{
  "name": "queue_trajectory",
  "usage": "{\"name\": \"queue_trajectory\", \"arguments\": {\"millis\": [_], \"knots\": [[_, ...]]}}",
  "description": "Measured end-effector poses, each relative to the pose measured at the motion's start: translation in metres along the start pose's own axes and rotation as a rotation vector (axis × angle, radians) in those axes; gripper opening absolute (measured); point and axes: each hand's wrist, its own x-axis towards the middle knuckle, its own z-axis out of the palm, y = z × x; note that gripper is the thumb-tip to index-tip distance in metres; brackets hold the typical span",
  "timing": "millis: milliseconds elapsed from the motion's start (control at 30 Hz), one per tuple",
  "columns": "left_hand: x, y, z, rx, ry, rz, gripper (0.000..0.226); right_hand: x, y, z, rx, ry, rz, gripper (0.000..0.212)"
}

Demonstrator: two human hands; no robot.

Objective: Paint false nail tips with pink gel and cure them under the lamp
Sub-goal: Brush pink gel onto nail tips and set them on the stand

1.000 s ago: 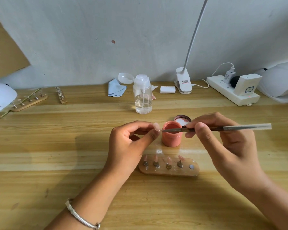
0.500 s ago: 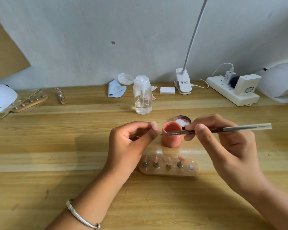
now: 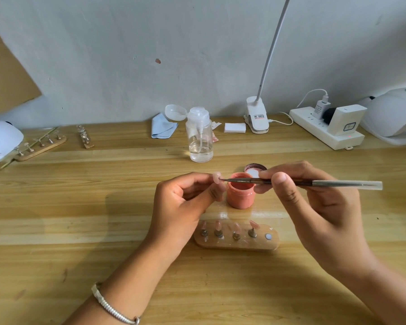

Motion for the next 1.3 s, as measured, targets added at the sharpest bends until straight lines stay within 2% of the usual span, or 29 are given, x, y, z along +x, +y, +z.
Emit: {"name": "queue_trajectory", "arguments": {"millis": [300,500,700,900,1100,1300], "knots": [[0.0,-0.001,-0.001,0.016,-0.009,-0.002,0.012,0.001,-0.003,0.001,-0.016,0.026,-0.012,0.02],[0.001,-0.001,-0.001,0.012,-0.002,0.0,0.01,-0.001,-0.005,0.003,-0.01,-0.036,-0.037,0.016],[0.003,-0.006,-0.005,0.099,0.062,-0.012,0.016,0.002,-0.004,0.0,0.018,0.011,-0.016,0.019],[0.005,-0.009,-0.008,0.129,0.07,0.021,0.018,0.015,0.01,-0.003,-0.187,0.085,0.085,0.013],[0.004,-0.007,-0.008,0.153,0.056,-0.011,0.016,0.02,0.02,-0.001,-0.35,-0.048,0.134,0.018],[0.004,-0.006,-0.006,0.156,0.089,-0.053,0.015,0.023,0.022,0.007,-0.529,-0.155,0.105,0.013]]}}
